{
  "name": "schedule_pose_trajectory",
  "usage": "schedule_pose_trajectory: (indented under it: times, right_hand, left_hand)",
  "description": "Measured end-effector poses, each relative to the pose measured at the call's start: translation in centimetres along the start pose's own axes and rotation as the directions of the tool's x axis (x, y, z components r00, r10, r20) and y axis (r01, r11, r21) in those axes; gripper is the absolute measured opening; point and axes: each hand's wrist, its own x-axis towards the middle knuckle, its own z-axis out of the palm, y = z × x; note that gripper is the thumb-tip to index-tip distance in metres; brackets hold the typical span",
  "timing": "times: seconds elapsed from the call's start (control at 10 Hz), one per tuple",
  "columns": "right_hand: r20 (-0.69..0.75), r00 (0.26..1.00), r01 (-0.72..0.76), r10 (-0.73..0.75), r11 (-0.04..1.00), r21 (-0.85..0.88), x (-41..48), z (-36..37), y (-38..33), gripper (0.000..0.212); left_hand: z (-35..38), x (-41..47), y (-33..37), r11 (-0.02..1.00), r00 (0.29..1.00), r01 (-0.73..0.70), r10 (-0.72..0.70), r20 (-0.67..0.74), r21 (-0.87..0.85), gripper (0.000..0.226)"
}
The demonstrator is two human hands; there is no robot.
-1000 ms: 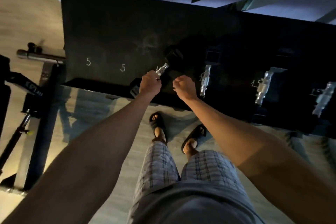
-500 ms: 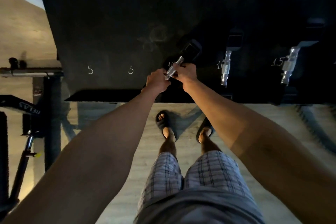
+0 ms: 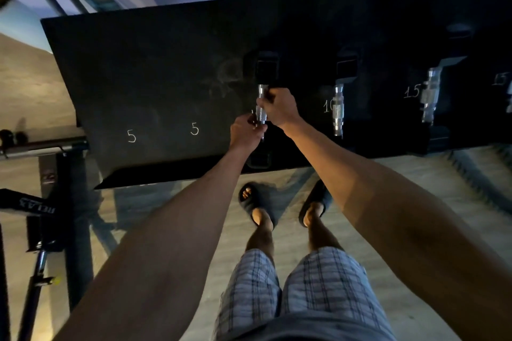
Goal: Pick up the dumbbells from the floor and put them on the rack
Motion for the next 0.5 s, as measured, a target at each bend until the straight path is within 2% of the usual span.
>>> schedule_pose_trajectory:
  times: [0.1, 0.3, 0.4, 0.5]
  right_hand:
    - [0.054, 0.994, 0.094, -0.09, 0.993, -0.074, 0.7, 0.4, 0.4, 0.013]
    - [0.071, 0.989, 0.136, -0.129, 0.985, -0.103, -0.3, 1.1, 1.3, 0.017]
    - [0.068, 0.992, 0.115, -0.109, 0.988, -0.099, -0.8, 1.3, 1.2, 0.02]
    - [0.068, 0.997, 0.056, -0.047, 0.988, -0.143, -1.9, 0.6, 0.5, 0.028]
  left_hand:
    - [0.7, 0.3, -0.6, 0.996, 0.998, 0.054, -0.056, -0.027, -0.072, 0.023]
    - [0.9, -0.4, -1.6, 0.997, 0.998, 0.062, -0.063, -0.019, -0.052, 0.024]
    - [0.8, -0.7, -1.3, 0.997, 0.997, 0.072, -0.072, -0.011, -0.02, 0.025]
    - [0.7, -0.8, -0.7, 0.99, 0.996, 0.089, -0.091, 0.013, 0.109, 0.033]
